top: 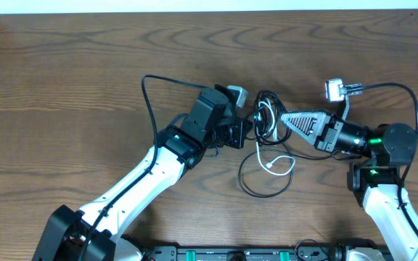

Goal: Untangle cables

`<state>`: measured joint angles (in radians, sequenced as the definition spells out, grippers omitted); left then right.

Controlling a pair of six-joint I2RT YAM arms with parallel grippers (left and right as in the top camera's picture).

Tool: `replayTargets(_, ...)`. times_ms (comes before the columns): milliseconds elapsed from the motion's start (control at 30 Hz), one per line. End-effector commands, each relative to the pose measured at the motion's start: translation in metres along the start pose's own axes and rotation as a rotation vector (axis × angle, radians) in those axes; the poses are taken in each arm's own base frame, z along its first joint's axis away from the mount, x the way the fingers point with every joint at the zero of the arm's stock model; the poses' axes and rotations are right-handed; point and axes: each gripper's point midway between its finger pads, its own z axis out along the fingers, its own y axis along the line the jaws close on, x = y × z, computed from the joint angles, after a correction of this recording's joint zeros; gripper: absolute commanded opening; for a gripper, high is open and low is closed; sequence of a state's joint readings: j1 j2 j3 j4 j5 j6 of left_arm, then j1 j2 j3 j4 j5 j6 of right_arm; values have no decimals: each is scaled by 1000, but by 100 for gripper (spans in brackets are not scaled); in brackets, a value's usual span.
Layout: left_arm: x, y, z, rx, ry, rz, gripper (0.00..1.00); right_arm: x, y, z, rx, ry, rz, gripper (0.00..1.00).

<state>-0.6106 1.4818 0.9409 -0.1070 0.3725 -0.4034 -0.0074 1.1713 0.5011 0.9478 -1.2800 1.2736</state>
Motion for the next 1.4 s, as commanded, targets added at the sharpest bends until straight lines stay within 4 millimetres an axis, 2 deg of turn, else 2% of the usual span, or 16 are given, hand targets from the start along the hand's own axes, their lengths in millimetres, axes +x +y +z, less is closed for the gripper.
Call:
replayTargets(0,-25,38,-11,-227,-126,-29,8,2,12,-1,-26,31,13,1)
replayTargets(100,-35,89,-33,-492,-247,-185,8,5,16,-1,-39,51,-20,1)
replayTargets(200,-37,132,-61,-674,-329,-319,7,9,17,-1,-45,70,-63,1)
replayTargets(300,-38,156,-83,-736,-346,-384,8,9,17,-2,-47,72,-135,1)
replayTargets(433,-46,178,-122,-783,-409,-457,8,4,14,-2,-35,41,-205,1)
replayTargets(533,-54,188,-152,-802,-475,-502,8,-1,4,-5,-4,14,-229,1)
replayTargets(667,-62,201,-198,-823,-594,-591,8,-7,-26,-12,92,-39,-169,2)
replayTargets(767,-59,207,-222,-826,-650,-665,8,-10,-56,-17,202,-93,-86,1)
replayTargets(867,-58,201,-222,-758,-628,-683,8,-8,-84,-24,321,-136,-15,2)
replayTargets(900,-57,197,-217,-722,-609,-684,8,-8,-93,-27,360,-150,9,7)
replayTargets(967,-58,185,-204,-634,-560,-677,7,-6,-109,-33,434,-175,50,22)
replayTargets(1000,-58,179,-198,-586,-534,-677,8,-5,-114,-35,461,-182,62,26)
replayTargets(1133,-55,157,-175,-426,-434,-675,7,3,-130,-43,537,-185,113,39)
replayTargets(1300,-49,144,-153,-321,-334,-688,8,19,-139,-45,580,-150,169,53)
replayTargets(1333,-47,145,-150,-321,-321,-692,15,22,-140,-44,584,-136,172,54)
replayTargets(1367,-44,146,-145,-325,-305,-696,34,26,-141,-44,588,-124,178,56)
